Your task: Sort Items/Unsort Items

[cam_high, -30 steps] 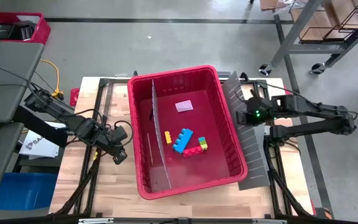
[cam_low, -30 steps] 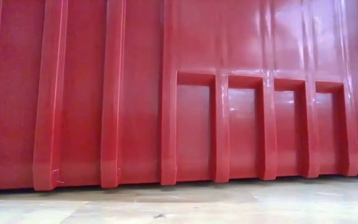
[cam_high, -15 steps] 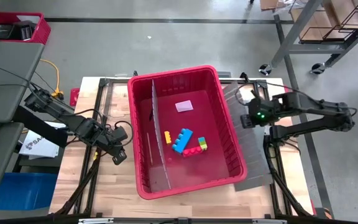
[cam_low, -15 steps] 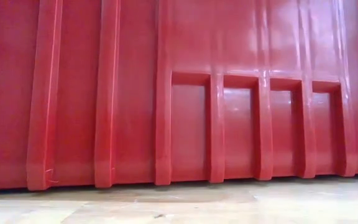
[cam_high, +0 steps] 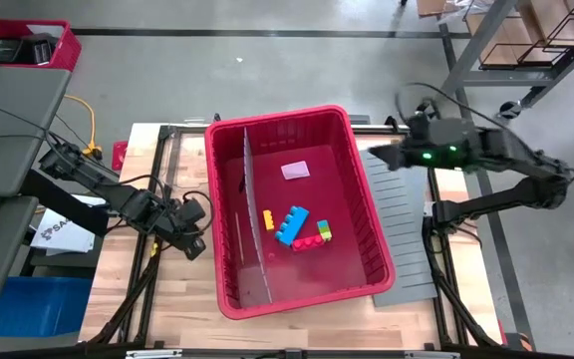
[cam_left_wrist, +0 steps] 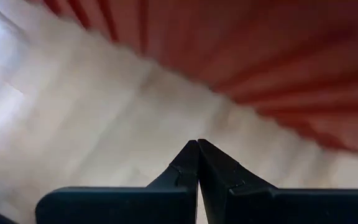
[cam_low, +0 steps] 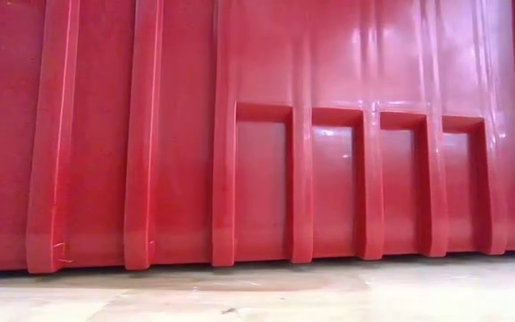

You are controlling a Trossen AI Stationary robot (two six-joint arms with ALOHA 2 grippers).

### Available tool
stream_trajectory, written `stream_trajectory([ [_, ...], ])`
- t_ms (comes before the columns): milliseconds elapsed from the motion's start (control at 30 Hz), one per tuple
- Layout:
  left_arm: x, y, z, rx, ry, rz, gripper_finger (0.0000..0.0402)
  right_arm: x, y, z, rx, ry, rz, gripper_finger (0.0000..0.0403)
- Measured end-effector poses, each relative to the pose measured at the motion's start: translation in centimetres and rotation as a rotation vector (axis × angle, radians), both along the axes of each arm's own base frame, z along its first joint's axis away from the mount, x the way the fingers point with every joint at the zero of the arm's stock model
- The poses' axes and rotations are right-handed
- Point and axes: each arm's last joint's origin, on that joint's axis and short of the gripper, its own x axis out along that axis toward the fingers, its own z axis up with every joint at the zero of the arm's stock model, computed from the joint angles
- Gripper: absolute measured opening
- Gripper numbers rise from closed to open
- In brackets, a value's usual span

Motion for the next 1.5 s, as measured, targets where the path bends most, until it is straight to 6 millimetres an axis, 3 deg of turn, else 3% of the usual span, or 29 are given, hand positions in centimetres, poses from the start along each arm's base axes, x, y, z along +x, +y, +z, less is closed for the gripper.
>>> stream_trajectory([
  [167, 0.5, 0.6, 0.1, 0.097, -0.062, 0.067, 0.0, 7.0, -0.3, 0.3, -0.113, -0.104, 0.133, 0.0151],
  [267, 1.0, 0.9, 0.2, 0.116, -0.097, 0.072, 0.0, 11.1, -0.5, -0.8, -0.123, -0.054, 0.202, 0.0151],
  [400, 1.9, 1.3, 0.6, 0.144, -0.178, 0.088, 0.0, 16.2, -0.7, -3.8, -0.075, 0.097, 0.275, 0.0151],
  [667, 4.4, 1.9, 0.4, 0.165, -0.25, 0.102, 0.0, 23.2, -1.0, -5.4, -0.063, 0.191, 0.36, 0.0151],
  [867, 6.2, 1.7, -0.4, 0.136, -0.249, 0.065, 0.0, 25.2, -1.2, -5.1, -0.075, 0.351, 0.403, 0.0151],
  [1033, 6.6, 1.5, -0.6, 0.122, -0.255, 0.057, 0.0, 26.0, -1.6, -6.2, -0.026, 0.528, 0.243, 0.0151],
  [1233, 6.6, 1.5, -0.6, 0.113, -0.258, 0.065, 0.0, 28.1, -1.9, -6.9, 0.106, 0.45, 0.123, 0.0151],
  [1500, 6.6, 1.2, -0.6, 0.094, -0.261, 0.077, 0.0, 30.6, -1.8, -10.5, 0.28, 0.426, 0.074, 0.0151],
])
